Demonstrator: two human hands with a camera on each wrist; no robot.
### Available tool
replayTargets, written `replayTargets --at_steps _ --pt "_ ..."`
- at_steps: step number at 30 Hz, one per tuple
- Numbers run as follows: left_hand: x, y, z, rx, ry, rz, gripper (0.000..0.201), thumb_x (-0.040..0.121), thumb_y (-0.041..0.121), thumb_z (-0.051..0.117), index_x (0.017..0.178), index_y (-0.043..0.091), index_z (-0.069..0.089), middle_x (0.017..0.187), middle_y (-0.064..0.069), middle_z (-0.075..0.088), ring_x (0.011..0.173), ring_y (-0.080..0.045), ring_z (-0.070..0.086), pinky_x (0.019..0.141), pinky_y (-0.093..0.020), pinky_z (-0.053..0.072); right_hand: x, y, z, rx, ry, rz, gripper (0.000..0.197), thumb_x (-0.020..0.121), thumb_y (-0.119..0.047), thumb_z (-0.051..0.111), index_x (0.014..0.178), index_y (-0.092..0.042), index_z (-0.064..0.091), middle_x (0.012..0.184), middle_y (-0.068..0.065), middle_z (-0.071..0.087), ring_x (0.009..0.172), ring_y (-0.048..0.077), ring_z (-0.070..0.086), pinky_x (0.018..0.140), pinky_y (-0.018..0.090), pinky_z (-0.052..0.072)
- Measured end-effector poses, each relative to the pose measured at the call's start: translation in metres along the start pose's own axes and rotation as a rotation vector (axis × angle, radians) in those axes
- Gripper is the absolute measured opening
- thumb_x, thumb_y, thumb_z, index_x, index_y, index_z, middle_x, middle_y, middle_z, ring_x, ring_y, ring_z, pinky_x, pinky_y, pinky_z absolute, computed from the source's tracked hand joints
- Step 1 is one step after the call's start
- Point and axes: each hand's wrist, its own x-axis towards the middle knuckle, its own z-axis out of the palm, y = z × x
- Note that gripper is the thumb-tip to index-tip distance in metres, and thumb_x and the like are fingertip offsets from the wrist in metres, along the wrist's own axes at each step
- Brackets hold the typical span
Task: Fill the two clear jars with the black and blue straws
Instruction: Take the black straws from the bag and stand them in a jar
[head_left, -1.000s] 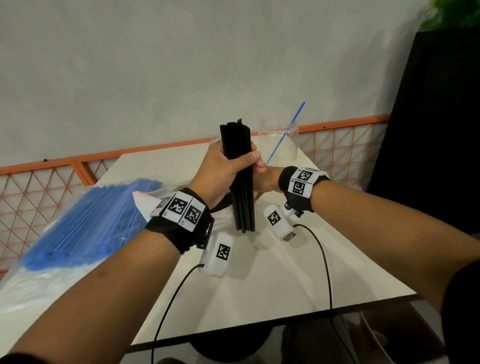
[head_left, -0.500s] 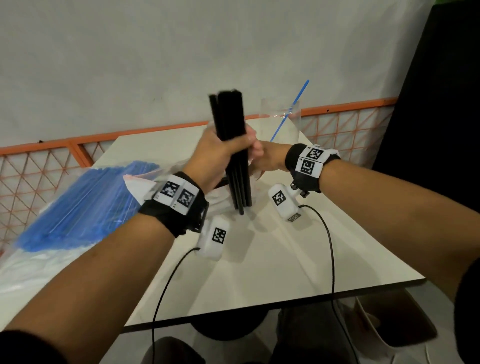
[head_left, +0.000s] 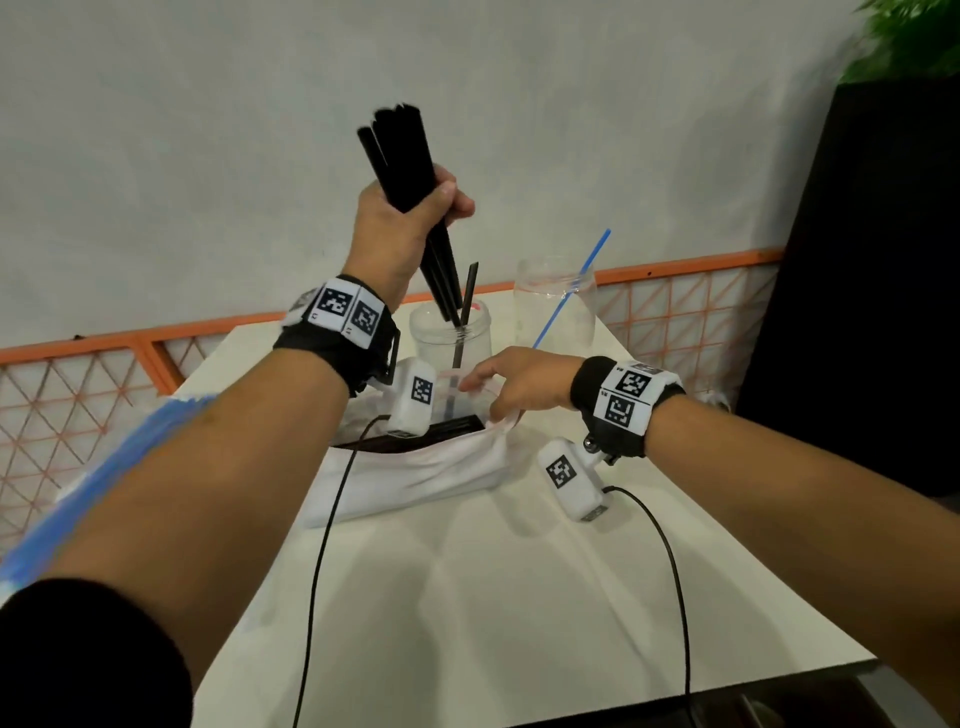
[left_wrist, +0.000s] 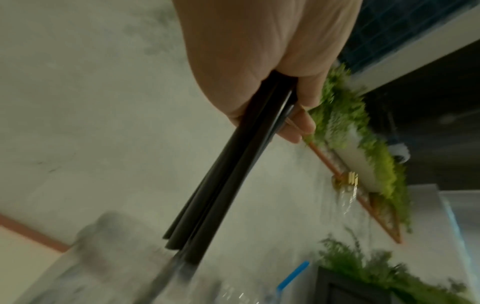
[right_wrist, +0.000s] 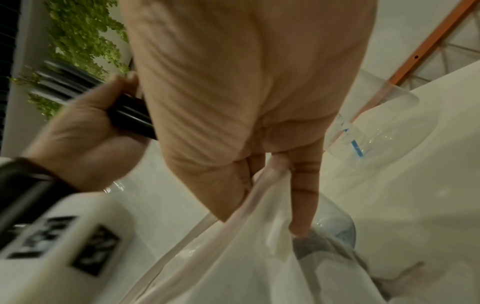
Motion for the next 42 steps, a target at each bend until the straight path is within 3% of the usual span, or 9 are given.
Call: replayTargets --at_steps 11,15,18,21,25,28,32,36,42 --pt "-0.01 -0.072 -0.007 0.3 -0.012 -0.299 0.008 0.09 0.01 0.068 0.083 0.008 0.065 0.079 -0.015 0.07 0.073 -0.022 0.066 0.084 -0.036 0.057 0.009 0.004 -0.001 -0.007 -0.013 -0.015 0.055 0.079 -0.003 0.069 0.131 -0.018 0.058 0.131 0.003 0.056 0.115 0.021 0.057 0.089 0.026 0.052" --pt "-0.007 -0.07 -0.008 0.32 0.026 -0.261 0.006 0.086 0.006 0.07 0.088 0.006 0.065 0.075 -0.015 0.069 0.064 -0.018 0.066 0.066 -0.025 0.056 0.01 0.004 -0.002 -0.01 -0.018 -0.016 0.056 0.079 -0.003 0.069 0.132 -0.018 0.058 0.133 0.003 0.054 0.117 0.021 0.054 0.093 0.029 0.052" --pt "-0.009 -0.07 -0.007 0.428 0.003 -0.275 0.007 0.085 0.008 0.07 0.09 0.006 0.066 0.08 -0.014 0.07 0.07 -0.018 0.067 0.071 -0.03 0.055 0.009 0.002 -0.002 0.002 -0.019 -0.019 0.055 0.08 -0.002 0.068 0.132 -0.018 0.058 0.134 0.003 0.053 0.116 0.022 0.055 0.091 0.03 0.054" --pt "-0.006 -0.061 -0.01 0.523 0.107 -0.186 0.02 0.084 0.021 0.075 0.097 0.014 0.062 0.095 -0.002 0.065 0.086 -0.014 0.061 0.081 -0.024 0.051 0.007 0.001 -0.003 0.028 -0.011 -0.019 0.05 0.08 0.0 0.066 0.127 -0.018 0.061 0.131 0.005 0.053 0.113 0.024 0.057 0.076 0.026 0.057" --pt "-0.015 -0.028 -0.011 0.572 0.222 0.044 0.017 0.078 0.015 0.073 0.085 0.024 0.06 0.081 0.008 0.059 0.069 -0.004 0.053 0.067 -0.016 0.047 0.007 0.0 -0.003 0.018 -0.008 -0.005 0.043 0.082 -0.002 0.065 0.122 -0.017 0.066 0.127 0.006 0.057 0.102 0.022 0.062 0.058 0.015 0.052" --pt "-0.037 -0.014 -0.008 0.503 -0.176 -0.221 0.017 0.081 0.0 0.065 0.075 0.016 0.066 0.063 0.002 0.067 0.054 -0.01 0.063 0.054 -0.025 0.052 0.008 -0.001 -0.002 -0.003 0.02 -0.002 0.047 0.08 -0.003 0.067 0.125 -0.012 0.062 0.117 0.008 0.06 0.087 0.022 0.065 0.054 0.016 0.05" --pt "-0.071 -0.027 -0.003 1.038 -0.808 -0.448 0.011 0.082 0.011 0.072 0.093 0.009 0.075 0.081 -0.002 0.072 0.075 -0.017 0.067 0.064 -0.022 0.053 0.008 -0.006 0.002 -0.015 0.036 0.01 0.039 0.077 0.0 0.069 0.115 -0.001 0.061 0.103 0.012 0.059 0.07 0.015 0.063 0.051 0.016 0.05" --pt "-0.088 -0.053 -0.002 1.319 -0.86 -0.408 0.026 0.082 0.027 0.075 0.098 0.006 0.072 0.093 -0.004 0.065 0.085 -0.018 0.057 0.075 -0.027 0.045 0.006 -0.009 0.005 -0.022 0.032 -0.003 0.046 0.075 0.003 0.069 0.118 -0.011 0.062 0.101 0.001 0.054 0.075 0.013 0.061 0.051 0.013 0.048" --pt "-0.088 -0.063 -0.005 1.337 -0.885 -0.418 0.017 0.082 0.021 0.073 0.083 0.004 0.068 0.085 -0.005 0.063 0.083 -0.021 0.056 0.073 -0.028 0.041 0.004 -0.01 0.006 0.007 0.032 0.014 0.064 0.077 0.003 0.068 0.137 -0.009 0.052 0.119 0.002 0.05 0.076 0.013 0.063 0.054 0.015 0.05"
